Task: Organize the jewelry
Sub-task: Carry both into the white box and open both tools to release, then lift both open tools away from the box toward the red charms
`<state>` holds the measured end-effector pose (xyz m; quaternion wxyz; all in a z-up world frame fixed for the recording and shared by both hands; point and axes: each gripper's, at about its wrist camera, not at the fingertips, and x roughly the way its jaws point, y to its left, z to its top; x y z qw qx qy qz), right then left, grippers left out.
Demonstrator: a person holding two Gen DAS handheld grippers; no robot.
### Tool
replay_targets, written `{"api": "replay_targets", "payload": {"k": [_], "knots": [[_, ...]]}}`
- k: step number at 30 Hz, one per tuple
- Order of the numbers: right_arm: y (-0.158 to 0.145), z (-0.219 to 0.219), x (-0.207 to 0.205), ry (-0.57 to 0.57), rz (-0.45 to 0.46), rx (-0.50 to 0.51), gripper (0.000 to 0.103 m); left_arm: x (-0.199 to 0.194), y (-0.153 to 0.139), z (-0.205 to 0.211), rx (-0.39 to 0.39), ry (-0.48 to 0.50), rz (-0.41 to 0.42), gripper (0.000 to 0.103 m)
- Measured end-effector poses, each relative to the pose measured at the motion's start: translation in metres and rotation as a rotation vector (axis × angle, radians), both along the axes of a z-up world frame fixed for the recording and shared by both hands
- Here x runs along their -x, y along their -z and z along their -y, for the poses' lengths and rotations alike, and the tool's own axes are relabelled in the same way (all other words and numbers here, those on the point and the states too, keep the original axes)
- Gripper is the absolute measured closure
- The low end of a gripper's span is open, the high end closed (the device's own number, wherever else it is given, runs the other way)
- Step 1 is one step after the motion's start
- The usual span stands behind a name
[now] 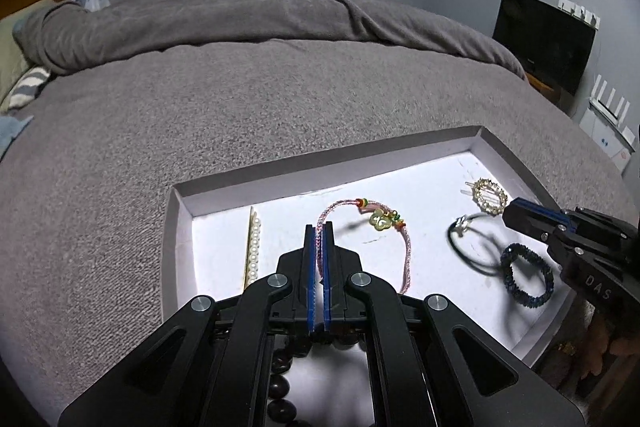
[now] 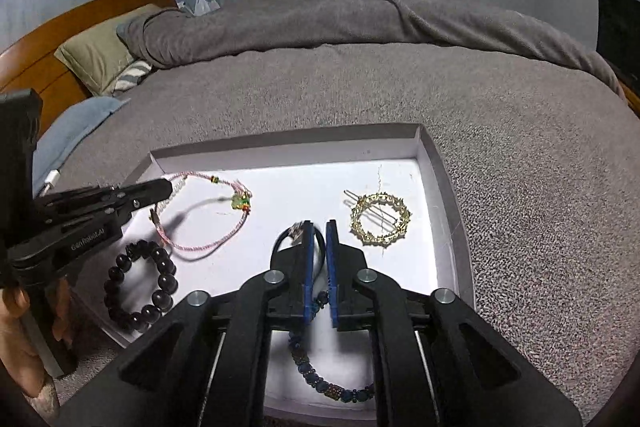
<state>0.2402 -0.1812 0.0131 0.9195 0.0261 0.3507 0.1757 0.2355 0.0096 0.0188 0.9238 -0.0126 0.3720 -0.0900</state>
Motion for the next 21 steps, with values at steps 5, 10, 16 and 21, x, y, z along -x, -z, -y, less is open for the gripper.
{"api": "replay_targets", "payload": {"k": [5,10,16,21], "knots": [[-0.006,0.004,0.004,0.021,0.04,-0.022,0.079,0.003,-0.005,-0.002,0.005,-0.013,0.026,0.076],[-0.009,0.007,0.006,0.034,0.054,-0.031,0.064,0.003,-0.007,-0.002,0.001,-0.021,0.031,0.07],[-0.011,0.007,0.007,0.029,0.063,-0.029,0.052,0.003,-0.007,0.002,-0.01,-0.02,0.037,0.069],[-0.015,0.008,0.011,0.026,0.086,-0.031,0.039,0.008,-0.013,0.001,-0.022,-0.041,0.06,0.059]]}}
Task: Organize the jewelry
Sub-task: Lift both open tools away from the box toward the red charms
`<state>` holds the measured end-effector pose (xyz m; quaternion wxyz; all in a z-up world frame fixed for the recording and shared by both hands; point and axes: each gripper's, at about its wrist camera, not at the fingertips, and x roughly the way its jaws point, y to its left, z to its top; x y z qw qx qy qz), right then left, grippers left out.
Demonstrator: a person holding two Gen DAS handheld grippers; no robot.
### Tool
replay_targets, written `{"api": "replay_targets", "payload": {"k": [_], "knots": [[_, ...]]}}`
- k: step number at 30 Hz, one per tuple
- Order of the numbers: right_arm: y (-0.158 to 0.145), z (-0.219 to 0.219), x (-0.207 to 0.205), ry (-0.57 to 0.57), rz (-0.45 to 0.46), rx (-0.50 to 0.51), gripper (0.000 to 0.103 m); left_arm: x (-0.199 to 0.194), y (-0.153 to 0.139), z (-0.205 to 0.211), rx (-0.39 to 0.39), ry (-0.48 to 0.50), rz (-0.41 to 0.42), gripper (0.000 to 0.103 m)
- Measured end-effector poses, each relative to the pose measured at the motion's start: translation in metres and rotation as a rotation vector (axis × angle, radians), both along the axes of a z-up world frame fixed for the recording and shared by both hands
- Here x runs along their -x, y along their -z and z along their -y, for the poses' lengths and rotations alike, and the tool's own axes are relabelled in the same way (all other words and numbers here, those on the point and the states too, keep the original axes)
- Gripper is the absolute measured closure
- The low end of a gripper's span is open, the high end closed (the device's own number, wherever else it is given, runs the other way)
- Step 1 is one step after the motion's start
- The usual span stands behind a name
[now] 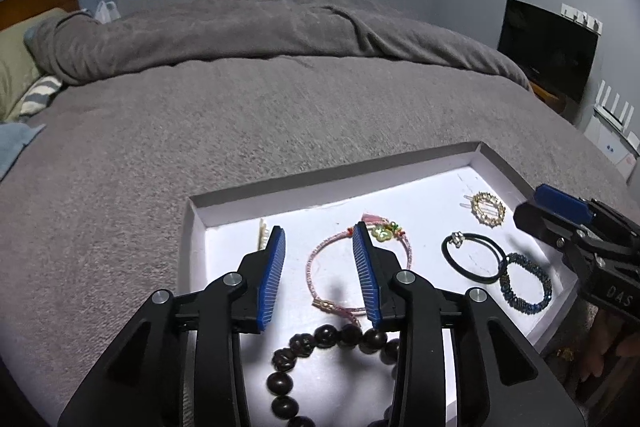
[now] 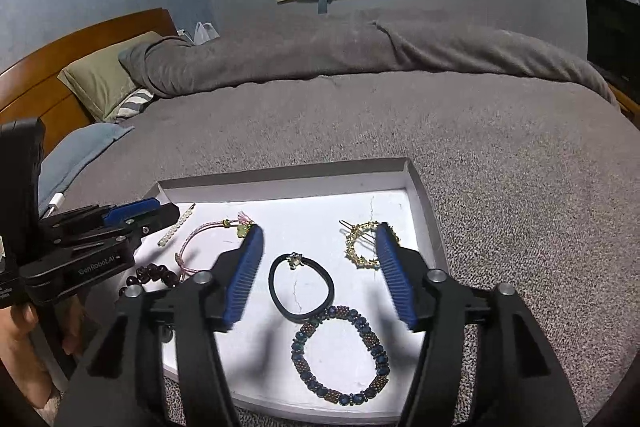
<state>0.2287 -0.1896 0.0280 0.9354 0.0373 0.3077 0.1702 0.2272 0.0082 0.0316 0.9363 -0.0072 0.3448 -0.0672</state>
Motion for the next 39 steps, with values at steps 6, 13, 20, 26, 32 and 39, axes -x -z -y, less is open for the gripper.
{"api": "replay_targets", "payload": {"k": [6,13,20,26,32,39], "knots": [[-0.008,0.009,0.008,0.033,0.035,-0.02,0.021,0.018,-0.02,-0.008,-0.008,-0.078,0.081,0.022],[-0.027,0.024,0.032,0.099,0.126,-0.062,0.005,0.035,-0.034,-0.015,-0.017,-0.151,0.106,0.012],[-0.045,0.04,0.061,0.153,0.193,-0.107,0.005,0.063,-0.048,-0.034,0.034,-0.209,0.138,0.008],[-0.049,0.037,0.079,0.162,0.188,-0.103,0.005,0.09,-0.048,-0.037,0.027,-0.218,0.142,0.008],[-0.047,0.042,0.108,0.168,0.196,-0.085,0.005,0.121,-0.043,-0.036,-0.009,-0.209,0.147,0.008],[-0.027,0.063,0.128,0.205,0.147,-0.057,0.005,0.146,-0.033,-0.033,-0.013,-0.177,0.134,0.008]]}}
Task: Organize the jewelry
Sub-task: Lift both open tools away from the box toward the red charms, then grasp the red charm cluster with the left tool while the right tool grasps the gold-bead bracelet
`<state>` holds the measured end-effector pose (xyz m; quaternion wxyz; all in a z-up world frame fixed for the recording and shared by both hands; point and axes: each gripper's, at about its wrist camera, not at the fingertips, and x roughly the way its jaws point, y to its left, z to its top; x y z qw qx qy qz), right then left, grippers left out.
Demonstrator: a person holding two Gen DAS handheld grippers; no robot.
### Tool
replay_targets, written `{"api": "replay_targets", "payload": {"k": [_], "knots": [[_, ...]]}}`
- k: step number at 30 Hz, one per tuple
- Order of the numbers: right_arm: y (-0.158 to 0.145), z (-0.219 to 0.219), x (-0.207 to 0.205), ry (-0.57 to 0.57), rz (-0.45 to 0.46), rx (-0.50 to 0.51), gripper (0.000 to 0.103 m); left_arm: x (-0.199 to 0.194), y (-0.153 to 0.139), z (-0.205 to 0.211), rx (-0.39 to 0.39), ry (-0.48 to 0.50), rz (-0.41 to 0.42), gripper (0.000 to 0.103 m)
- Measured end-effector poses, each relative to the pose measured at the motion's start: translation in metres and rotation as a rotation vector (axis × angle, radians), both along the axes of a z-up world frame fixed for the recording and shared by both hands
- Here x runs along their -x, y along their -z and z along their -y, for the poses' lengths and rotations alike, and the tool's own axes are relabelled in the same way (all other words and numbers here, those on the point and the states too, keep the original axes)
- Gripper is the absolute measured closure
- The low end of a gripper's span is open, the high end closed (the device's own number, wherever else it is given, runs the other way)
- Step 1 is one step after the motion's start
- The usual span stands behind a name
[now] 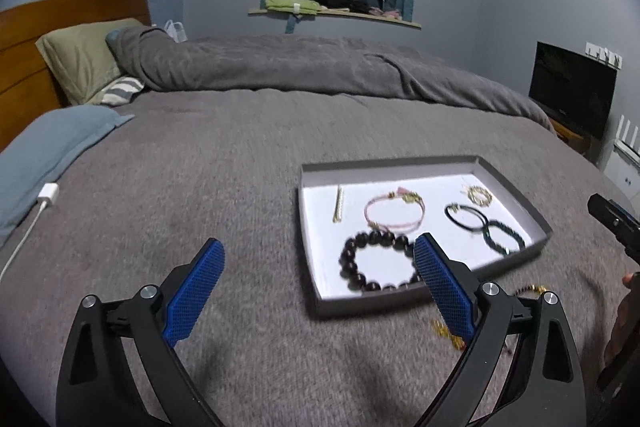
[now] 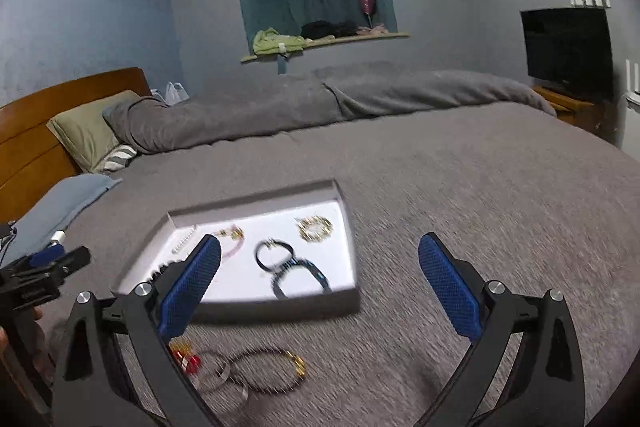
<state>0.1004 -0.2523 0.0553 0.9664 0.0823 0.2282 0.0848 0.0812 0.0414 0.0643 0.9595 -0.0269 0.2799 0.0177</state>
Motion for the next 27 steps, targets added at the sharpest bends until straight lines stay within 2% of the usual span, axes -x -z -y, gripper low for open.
{"api": "replay_targets", "payload": {"k": [6,10,13,17,24,27], "knots": [[0.023,0.009,0.015,-0.019,-0.085,0.006,0.005,0.019,0.013,0.019,-0.028,0.067,-0.03,0.008],[0.033,0.008,0.023,-0.043,-0.124,0.034,0.005,0.028,0.021,0.04,-0.027,0.149,-0.047,0.008],[0.037,0.008,0.025,-0.057,-0.143,0.041,0.005,0.03,0.031,0.056,-0.036,0.221,-0.069,0.008],[0.038,0.007,0.024,-0.055,-0.139,0.069,0.005,0.03,0.045,0.074,-0.085,0.259,-0.09,0.008],[0.045,0.009,0.014,-0.073,-0.176,0.069,0.005,0.023,0.058,0.092,-0.067,0.339,-0.122,0.01],[0.048,0.008,0.01,-0.105,-0.203,0.05,0.011,0.02,0.059,0.097,-0.04,0.358,-0.124,0.011]]}}
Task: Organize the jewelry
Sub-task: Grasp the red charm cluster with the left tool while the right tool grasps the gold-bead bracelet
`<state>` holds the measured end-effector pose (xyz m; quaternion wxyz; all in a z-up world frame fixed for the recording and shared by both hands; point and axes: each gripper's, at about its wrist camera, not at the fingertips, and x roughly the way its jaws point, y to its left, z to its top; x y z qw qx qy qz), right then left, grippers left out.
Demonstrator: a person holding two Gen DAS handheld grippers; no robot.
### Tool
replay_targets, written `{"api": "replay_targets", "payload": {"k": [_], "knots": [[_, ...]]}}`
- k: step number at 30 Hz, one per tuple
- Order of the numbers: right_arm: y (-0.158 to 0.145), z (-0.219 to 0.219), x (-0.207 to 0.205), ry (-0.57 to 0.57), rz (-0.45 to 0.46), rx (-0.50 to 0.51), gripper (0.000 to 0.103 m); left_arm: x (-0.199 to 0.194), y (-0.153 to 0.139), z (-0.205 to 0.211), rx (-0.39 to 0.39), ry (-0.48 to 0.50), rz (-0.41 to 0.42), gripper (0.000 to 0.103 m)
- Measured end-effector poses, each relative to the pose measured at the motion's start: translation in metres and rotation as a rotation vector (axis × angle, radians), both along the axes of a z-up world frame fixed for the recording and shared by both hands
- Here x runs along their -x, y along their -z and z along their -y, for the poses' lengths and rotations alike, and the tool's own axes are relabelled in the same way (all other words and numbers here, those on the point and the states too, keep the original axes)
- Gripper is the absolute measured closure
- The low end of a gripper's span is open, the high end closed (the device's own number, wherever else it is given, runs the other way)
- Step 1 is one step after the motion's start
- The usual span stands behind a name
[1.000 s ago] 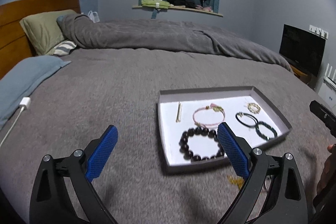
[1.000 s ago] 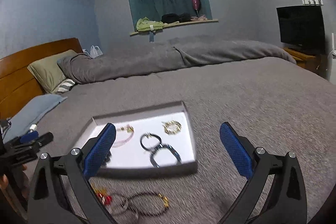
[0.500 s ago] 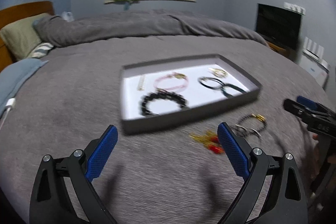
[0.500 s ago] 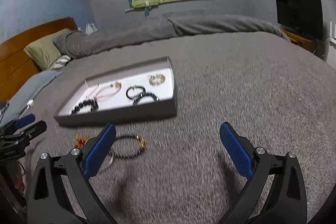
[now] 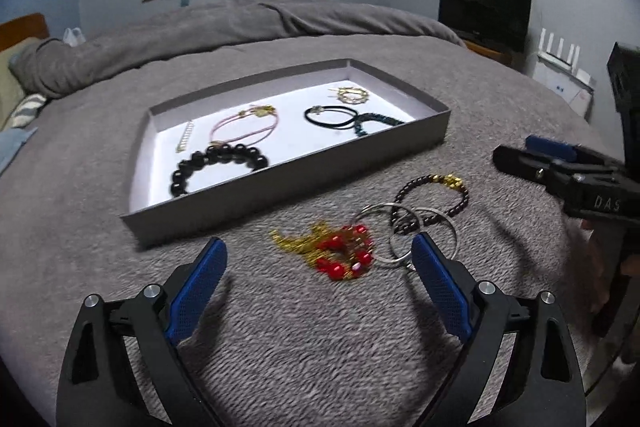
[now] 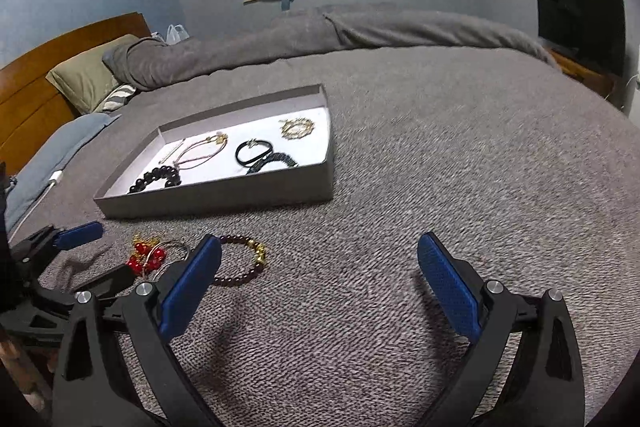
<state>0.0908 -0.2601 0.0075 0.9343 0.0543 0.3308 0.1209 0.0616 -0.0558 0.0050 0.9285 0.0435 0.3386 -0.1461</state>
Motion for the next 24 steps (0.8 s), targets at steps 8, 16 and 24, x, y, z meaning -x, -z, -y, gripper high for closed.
{"api": "replay_targets", "payload": {"k": [8,16,24], "knots": [[0.007,-0.015,-0.005,-0.081,-0.055,-0.007,0.05,-0.012,0.003,0.003,0.022,0.033,-0.034,0.046],[0.018,-0.037,-0.023,-0.12,-0.113,0.041,0.066,-0.013,0.006,0.005,0.02,0.069,-0.05,0.064],[0.025,-0.047,-0.028,-0.157,-0.137,0.081,0.093,-0.012,0.007,0.003,0.019,0.097,-0.053,0.071]]}}
